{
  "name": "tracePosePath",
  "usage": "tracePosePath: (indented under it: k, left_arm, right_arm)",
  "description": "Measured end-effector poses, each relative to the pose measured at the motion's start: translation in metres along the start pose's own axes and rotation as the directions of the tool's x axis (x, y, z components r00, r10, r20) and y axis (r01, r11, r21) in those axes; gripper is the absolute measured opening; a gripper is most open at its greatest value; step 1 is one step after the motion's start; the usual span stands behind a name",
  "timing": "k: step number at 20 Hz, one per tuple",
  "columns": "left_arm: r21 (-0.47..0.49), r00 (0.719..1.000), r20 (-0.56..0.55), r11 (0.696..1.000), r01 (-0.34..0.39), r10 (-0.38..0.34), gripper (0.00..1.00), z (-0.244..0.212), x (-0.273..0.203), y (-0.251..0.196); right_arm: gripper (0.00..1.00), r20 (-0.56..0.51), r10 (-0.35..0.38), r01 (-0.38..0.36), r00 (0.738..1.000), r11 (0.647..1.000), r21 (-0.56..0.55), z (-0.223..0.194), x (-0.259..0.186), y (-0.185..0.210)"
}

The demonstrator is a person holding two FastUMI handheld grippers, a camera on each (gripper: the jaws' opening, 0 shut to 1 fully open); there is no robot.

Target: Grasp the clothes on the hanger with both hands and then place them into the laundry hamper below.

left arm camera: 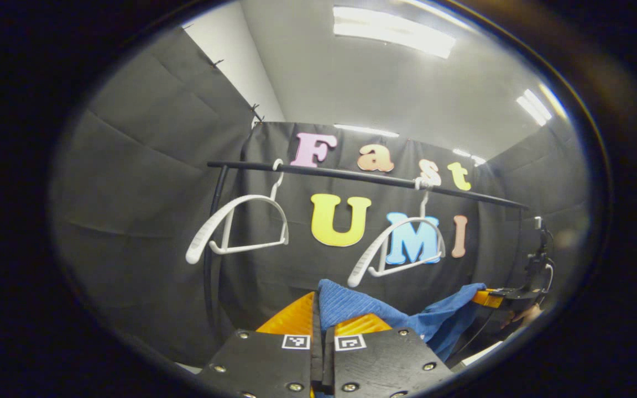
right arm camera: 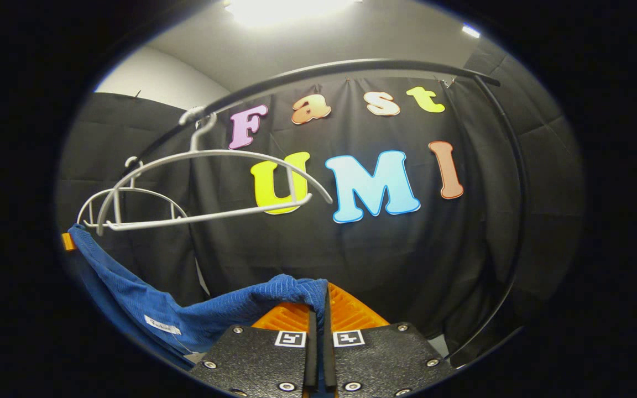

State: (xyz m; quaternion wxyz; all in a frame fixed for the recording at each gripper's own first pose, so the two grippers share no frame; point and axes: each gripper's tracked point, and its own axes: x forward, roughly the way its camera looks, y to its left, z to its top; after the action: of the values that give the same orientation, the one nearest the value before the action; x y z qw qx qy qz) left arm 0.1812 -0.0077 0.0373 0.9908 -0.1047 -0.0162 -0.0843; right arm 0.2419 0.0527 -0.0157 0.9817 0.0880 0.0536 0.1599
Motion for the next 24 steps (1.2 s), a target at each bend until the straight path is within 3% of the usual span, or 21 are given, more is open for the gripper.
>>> tracePosePath:
  k: [8, 13, 15, 16, 18, 24]
  left_arm:
    - [-0.083, 0.984, 0.034, 0.981, 0.174, -0.172, 0.01, 0.010, -0.065, -0.059]
    - [-0.129, 0.974, 0.004, 0.965, 0.226, -0.227, 0.01, -0.017, -0.084, -0.086]
    - [-0.139, 0.971, -0.028, 0.963, 0.233, -0.239, 0.01, -0.039, -0.086, -0.096]
    - [-0.143, 0.970, -0.043, 0.963, 0.230, -0.238, 0.06, -0.051, -0.088, -0.098]
    - [-0.149, 0.970, -0.086, 0.966, 0.211, -0.225, 0.01, -0.082, -0.088, -0.100]
    - [-0.173, 0.942, -0.292, 0.978, 0.119, -0.166, 0.01, -0.193, -0.092, -0.087]
  right_arm:
    - [0.04, 0.028, 0.061, -0.062, 0.998, 0.998, 0.019, 0.020, -0.102, 0.064]
    - [0.04, 0.003, 0.111, -0.111, 0.994, 0.994, 0.022, 0.002, -0.136, 0.097]
    - [0.04, -0.031, 0.125, -0.125, 0.992, 0.992, 0.014, -0.016, -0.141, 0.102]
    - [0.04, -0.052, 0.132, -0.131, 0.990, 0.991, 0.013, -0.028, -0.143, 0.104]
    - [0.05, -0.098, 0.137, -0.135, 0.986, 0.991, 0.018, -0.055, -0.141, 0.098]
    - [0.04, -0.276, 0.099, -0.097, 0.956, 0.995, 0.020, -0.155, -0.146, 0.079]
